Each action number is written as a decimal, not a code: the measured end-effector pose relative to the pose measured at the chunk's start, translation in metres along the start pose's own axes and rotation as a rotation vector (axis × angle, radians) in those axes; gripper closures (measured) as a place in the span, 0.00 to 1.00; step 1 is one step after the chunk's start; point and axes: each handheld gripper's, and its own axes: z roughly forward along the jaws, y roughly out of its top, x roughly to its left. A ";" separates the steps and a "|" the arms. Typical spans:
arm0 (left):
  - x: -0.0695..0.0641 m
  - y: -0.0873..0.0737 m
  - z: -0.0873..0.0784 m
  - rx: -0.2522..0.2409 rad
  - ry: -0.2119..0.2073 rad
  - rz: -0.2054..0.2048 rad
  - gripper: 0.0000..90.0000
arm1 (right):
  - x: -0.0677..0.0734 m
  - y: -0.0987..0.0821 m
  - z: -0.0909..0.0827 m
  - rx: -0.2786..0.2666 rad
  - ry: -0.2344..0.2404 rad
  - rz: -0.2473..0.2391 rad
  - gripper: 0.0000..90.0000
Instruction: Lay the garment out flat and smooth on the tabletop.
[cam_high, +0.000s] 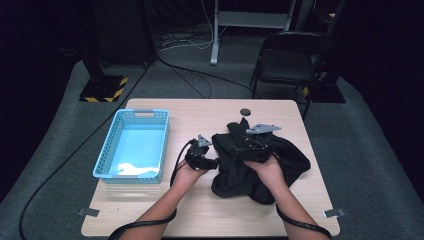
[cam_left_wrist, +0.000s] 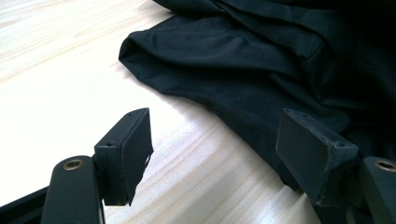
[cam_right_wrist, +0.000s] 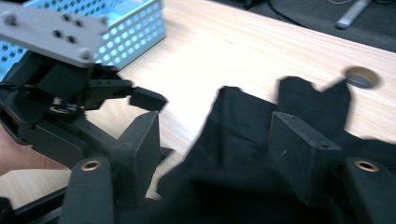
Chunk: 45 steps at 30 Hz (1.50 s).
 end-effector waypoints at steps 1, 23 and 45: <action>0.000 -0.001 0.000 0.000 0.002 0.002 0.29 | 0.006 0.002 0.005 0.018 0.000 -0.029 0.36; -0.002 0.004 0.010 0.013 -0.011 0.000 0.29 | -0.083 -0.092 -0.049 0.166 -0.161 0.117 0.48; -0.025 0.026 0.066 0.078 -0.066 0.094 0.28 | -0.120 -0.169 -0.069 0.198 -0.246 0.193 0.47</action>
